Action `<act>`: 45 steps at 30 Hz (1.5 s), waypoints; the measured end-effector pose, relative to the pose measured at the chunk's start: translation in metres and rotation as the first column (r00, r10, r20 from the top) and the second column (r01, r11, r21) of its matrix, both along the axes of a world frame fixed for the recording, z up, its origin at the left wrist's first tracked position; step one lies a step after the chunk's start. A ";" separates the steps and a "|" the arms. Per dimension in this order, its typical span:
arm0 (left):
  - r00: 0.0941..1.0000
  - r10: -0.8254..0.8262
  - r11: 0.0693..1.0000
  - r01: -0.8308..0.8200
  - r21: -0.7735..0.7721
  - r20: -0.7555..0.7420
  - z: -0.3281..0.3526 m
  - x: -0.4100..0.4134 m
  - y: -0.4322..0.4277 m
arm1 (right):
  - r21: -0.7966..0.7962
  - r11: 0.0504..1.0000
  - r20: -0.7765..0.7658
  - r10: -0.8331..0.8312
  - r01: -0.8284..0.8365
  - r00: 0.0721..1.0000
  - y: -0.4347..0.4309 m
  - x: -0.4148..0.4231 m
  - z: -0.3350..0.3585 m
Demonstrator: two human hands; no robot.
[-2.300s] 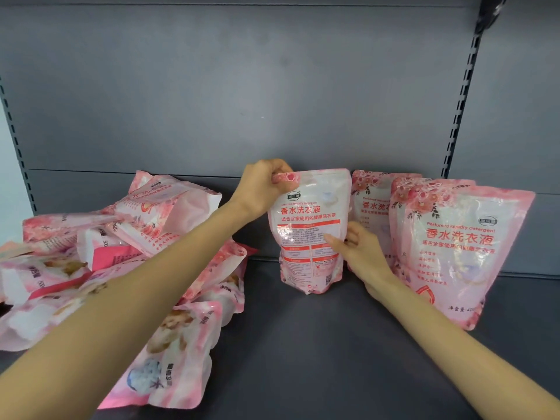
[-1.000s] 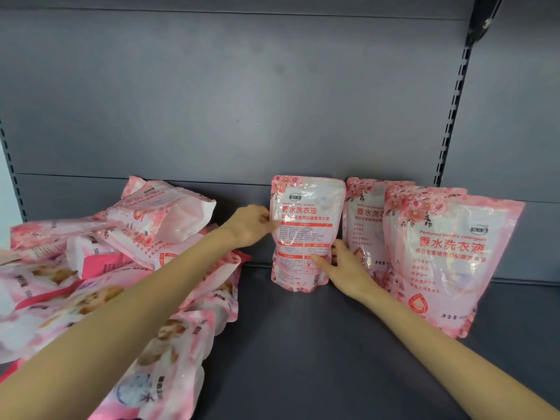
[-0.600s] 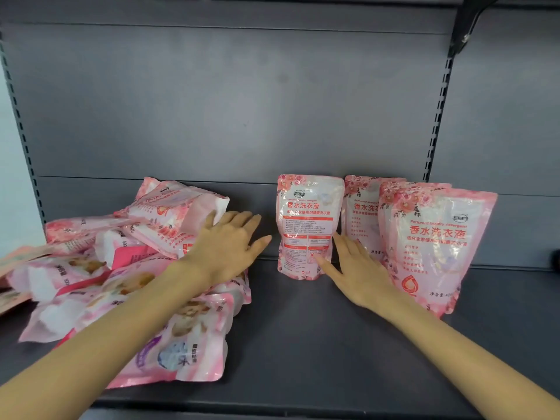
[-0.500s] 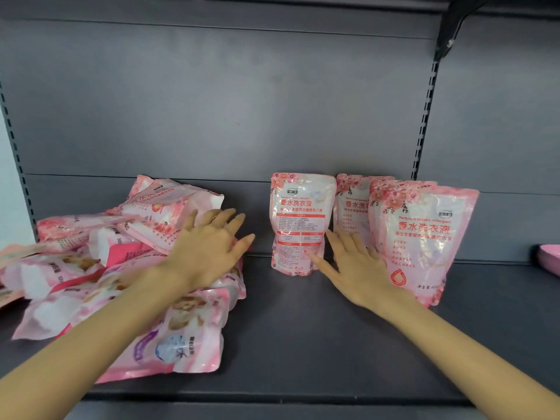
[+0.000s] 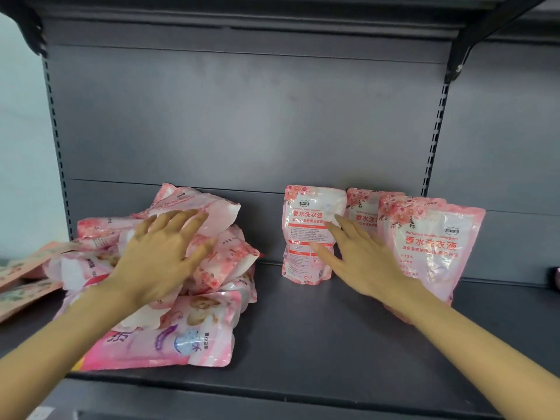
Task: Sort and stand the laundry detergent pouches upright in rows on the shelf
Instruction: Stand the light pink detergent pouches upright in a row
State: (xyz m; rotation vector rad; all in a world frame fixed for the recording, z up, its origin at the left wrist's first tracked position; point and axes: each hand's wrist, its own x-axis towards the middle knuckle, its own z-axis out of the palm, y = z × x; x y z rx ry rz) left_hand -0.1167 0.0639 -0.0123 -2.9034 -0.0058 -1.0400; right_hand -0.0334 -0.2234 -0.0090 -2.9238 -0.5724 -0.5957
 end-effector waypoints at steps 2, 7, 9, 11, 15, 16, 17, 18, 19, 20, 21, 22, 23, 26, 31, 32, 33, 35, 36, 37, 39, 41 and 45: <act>1.000 0.029 0.999 -0.029 -0.038 0.004 0.007 -0.002 0.007 | -0.007 1.000 0.007 0.024 -0.024 1.000 0.007 0.001 0.012; 0.997 0.073 0.991 -0.069 -0.113 0.032 0.012 -0.011 0.018 | -0.013 0.995 0.062 0.096 -0.096 0.993 0.029 0.004 0.033; 0.997 0.069 0.986 -0.065 -0.154 0.019 0.011 -0.013 0.023 | 0.000 0.994 0.075 0.111 -0.111 0.991 0.038 0.006 0.034; 0.998 0.062 0.983 -0.060 -0.172 0.002 0.010 -0.011 0.031 | 0.021 0.991 0.074 0.134 -0.136 0.988 0.049 0.007 0.033; 0.998 0.058 0.985 -0.058 -0.164 -0.004 0.008 -0.005 0.053 | 0.066 0.982 0.066 0.173 -0.177 0.983 0.072 0.009 0.031; 0.999 0.054 0.987 -0.054 -0.154 -0.007 0.008 -0.003 0.061 | 0.084 0.980 0.070 0.176 -0.182 0.982 0.079 0.009 0.031; 0.999 0.044 0.988 -0.045 -0.145 -0.009 0.009 -0.001 0.070 | 0.101 0.978 0.074 0.175 -0.182 0.982 0.086 0.009 0.031; 0.999 0.034 0.990 -0.036 -0.138 -0.017 0.009 0.001 0.080 | 0.117 0.977 0.072 0.171 -0.178 0.983 0.094 0.010 0.031; 0.999 0.026 0.991 -0.029 -0.127 -0.031 0.010 0.003 0.091 | 0.134 0.976 0.065 0.164 -0.172 0.984 0.102 0.010 0.032; 0.998 0.021 0.993 -0.027 -0.113 -0.051 0.010 0.005 0.102 | 0.149 0.974 0.057 0.161 -0.168 0.985 0.110 0.011 0.031; 0.997 0.020 0.995 -0.027 -0.096 -0.075 0.009 0.008 0.114 | 0.164 0.972 0.052 0.161 -0.168 0.986 0.119 0.013 0.031; 0.995 0.016 0.996 -0.024 -0.080 -0.098 0.009 0.010 0.126 | 0.183 0.968 0.052 0.162 -0.169 0.985 0.129 0.014 0.031; 0.993 0.004 0.997 -0.013 -0.073 -0.115 0.009 0.013 0.138 | 0.212 0.962 0.059 0.162 -0.171 0.985 0.139 0.016 0.032; 0.985 -0.034 0.997 0.020 -0.081 -0.167 0.011 0.017 0.165 | 0.312 0.932 0.098 0.162 -0.184 0.982 0.165 0.017 0.036; 0.965 -0.085 0.996 0.072 -0.059 -0.249 0.015 0.036 0.184 | 0.318 0.924 0.135 0.175 -0.210 0.975 0.196 0.014 0.043; 0.962 -0.101 0.994 0.086 -0.070 -0.253 0.016 0.042 0.186 | 0.305 0.930 0.130 0.174 -0.206 0.976 0.200 0.015 0.045; 0.960 -0.121 0.991 0.101 -0.093 -0.251 0.017 0.048 0.187 | 0.291 0.936 0.120 0.171 -0.200 0.978 0.202 0.016 0.047; 0.955 -0.165 0.977 0.125 -0.170 -0.245 0.019 0.061 0.189 | 0.267 0.945 0.089 0.170 -0.188 0.982 0.204 0.021 0.053; 0.952 -0.187 0.967 0.136 -0.214 -0.241 0.019 0.069 0.190 | 0.266 0.946 0.069 0.172 -0.185 0.983 0.204 0.024 0.056; 0.948 -0.208 0.955 0.143 -0.260 -0.243 0.019 0.076 0.191 | 0.276 0.943 0.040 0.180 -0.184 0.983 0.203 0.028 0.059; 0.929 -0.253 0.921 0.145 -0.363 -0.272 0.019 0.091 0.192 | 0.308 0.935 -0.049 0.200 -0.176 0.979 0.204 0.037 0.066; 0.904 -0.287 0.881 0.120 -0.457 -0.316 0.019 0.103 0.189 | 0.291 0.946 -0.167 0.200 -0.145 0.966 0.208 0.045 0.072; 0.896 -0.231 0.882 0.029 -0.470 -0.378 0.020 0.121 0.181 | 0.193 0.971 -0.347 0.199 -0.138 0.916 0.220 0.061 0.079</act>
